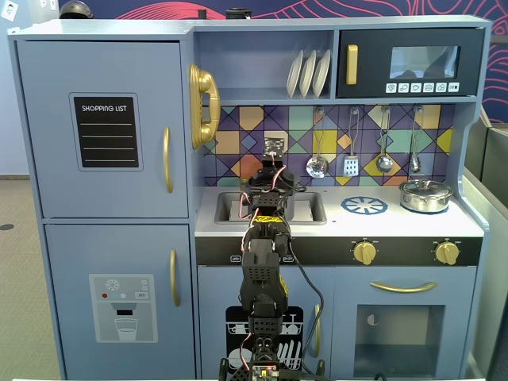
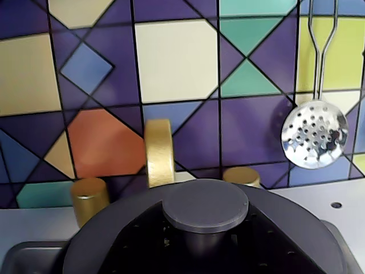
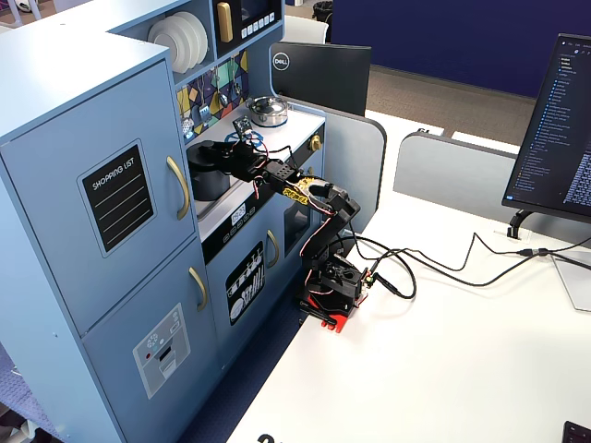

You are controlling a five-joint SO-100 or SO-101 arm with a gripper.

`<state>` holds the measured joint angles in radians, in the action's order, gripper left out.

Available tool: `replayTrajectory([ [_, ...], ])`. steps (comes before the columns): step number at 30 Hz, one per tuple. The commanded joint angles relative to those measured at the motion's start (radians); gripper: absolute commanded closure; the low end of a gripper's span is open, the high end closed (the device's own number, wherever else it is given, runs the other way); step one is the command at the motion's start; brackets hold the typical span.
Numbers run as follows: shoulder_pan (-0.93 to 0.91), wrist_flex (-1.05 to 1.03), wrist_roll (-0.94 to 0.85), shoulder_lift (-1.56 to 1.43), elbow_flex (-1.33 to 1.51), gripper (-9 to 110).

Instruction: Pick up the lid from the counter and put it on the gray recipient

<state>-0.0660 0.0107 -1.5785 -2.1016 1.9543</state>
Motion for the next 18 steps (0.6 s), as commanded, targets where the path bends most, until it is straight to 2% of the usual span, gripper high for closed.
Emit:
replayTrajectory([
  [1,0.015,0.038,0.005,-0.009,-0.009,102],
  [18,0.035,0.038,-0.009,0.006,0.003,102],
])
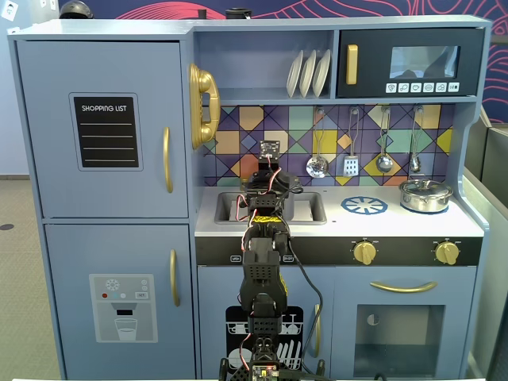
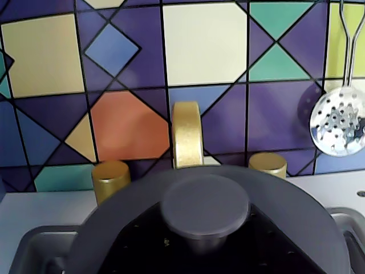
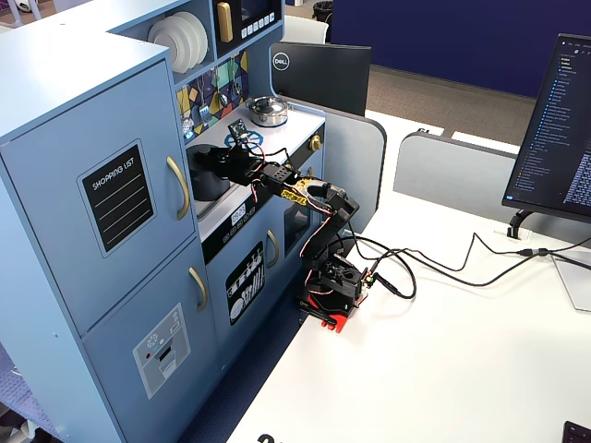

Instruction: Pick up the lid from the counter and put it on the gray recipient

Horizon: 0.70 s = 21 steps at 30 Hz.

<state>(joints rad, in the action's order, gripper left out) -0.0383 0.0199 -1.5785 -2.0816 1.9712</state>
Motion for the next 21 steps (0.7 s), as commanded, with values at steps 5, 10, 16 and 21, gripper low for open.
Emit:
replayTrajectory([
  [5,0.011,-0.012,-0.018,-0.049,-0.014,102],
  [10,0.008,-0.041,-0.02,-0.075,-0.008,102],
  [16,0.02,-0.083,-0.035,-0.107,0.005,102],
  [21,0.02,-0.181,-0.034,-0.167,0.009,92],
])
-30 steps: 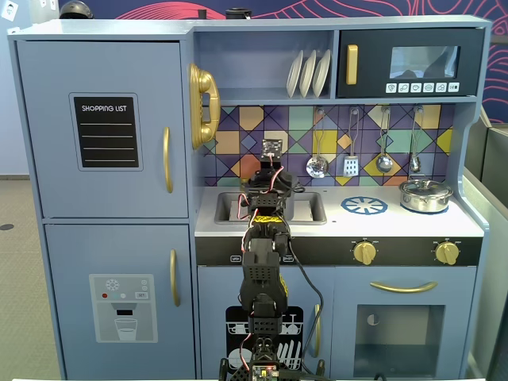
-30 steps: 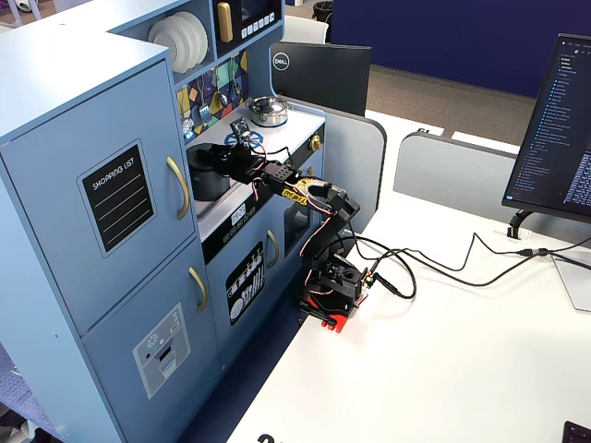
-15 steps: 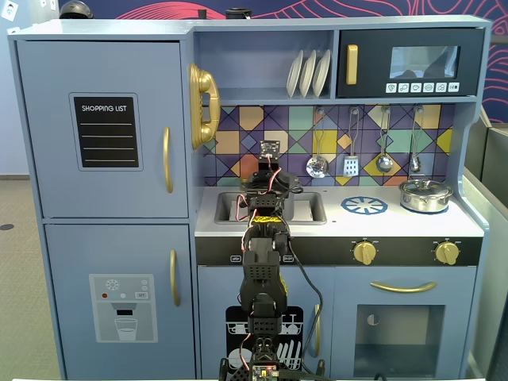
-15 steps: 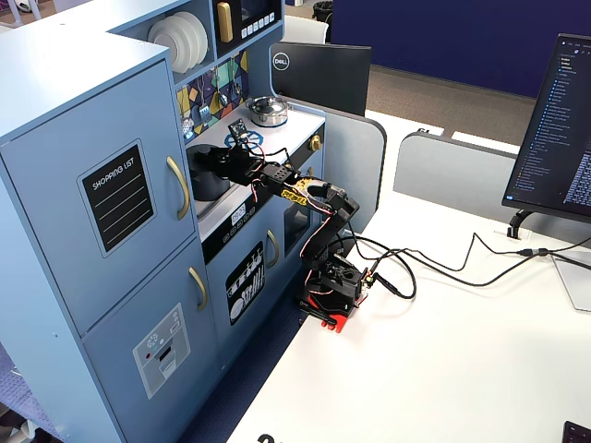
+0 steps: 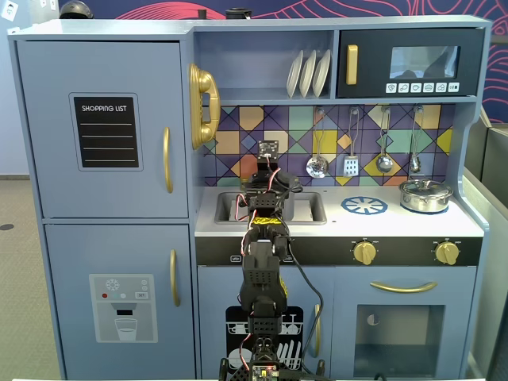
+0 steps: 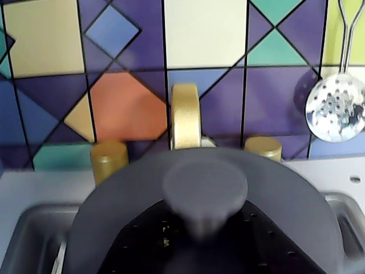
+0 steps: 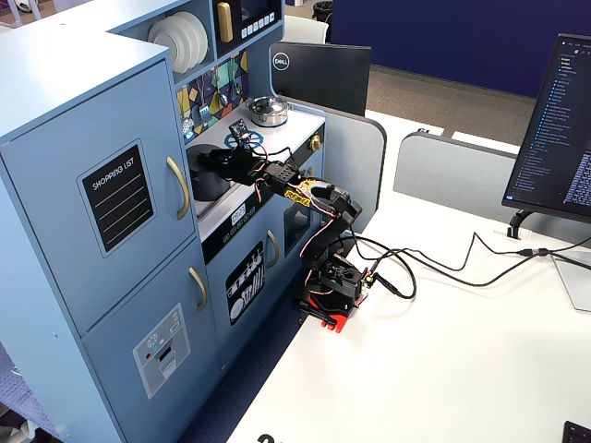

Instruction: Pick up the lid from the counter and put it on the gray recipient

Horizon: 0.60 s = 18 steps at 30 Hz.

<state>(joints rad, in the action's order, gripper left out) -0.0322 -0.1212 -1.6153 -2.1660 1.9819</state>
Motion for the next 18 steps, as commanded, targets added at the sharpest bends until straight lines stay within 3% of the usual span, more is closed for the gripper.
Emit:
replayTrajectory([
  [1,0.009,-0.067,0.005,-0.104,0.003,88],
  [7,-0.008,-0.285,0.023,-0.256,-0.011,78],
  [15,0.078,-0.85,0.051,-0.588,0.003,101],
  [18,0.052,-1.0,0.086,-0.641,0.054,101],
])
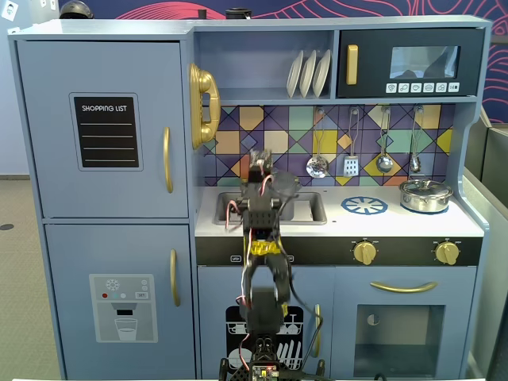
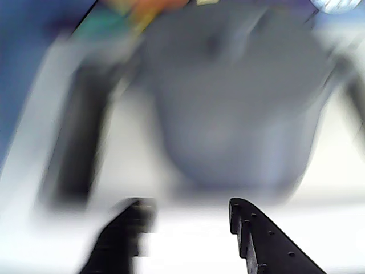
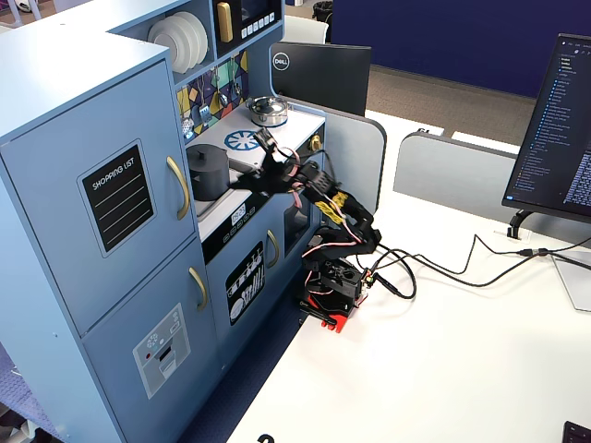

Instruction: Pick up the lid from the counter and put it on the gray recipient

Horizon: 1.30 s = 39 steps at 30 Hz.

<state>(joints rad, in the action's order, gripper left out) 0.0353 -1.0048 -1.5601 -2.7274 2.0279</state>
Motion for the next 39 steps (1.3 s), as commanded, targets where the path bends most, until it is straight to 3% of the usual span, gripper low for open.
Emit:
replayTrajectory([
  [1,-0.021,-0.16,0.032,-0.089,0.023,101],
  [11,-0.066,-0.236,0.009,-0.311,0.502,101],
  [24,-0.054,-0.051,0.028,-0.394,0.973,101],
  [27,-0.043,-0.098,0.101,-0.387,0.973,101],
  [37,-0.08,-0.514,-0.041,-0.451,0.973,100],
  [39,-0.087,-0.526,0.031,-0.451,0.973,100],
])
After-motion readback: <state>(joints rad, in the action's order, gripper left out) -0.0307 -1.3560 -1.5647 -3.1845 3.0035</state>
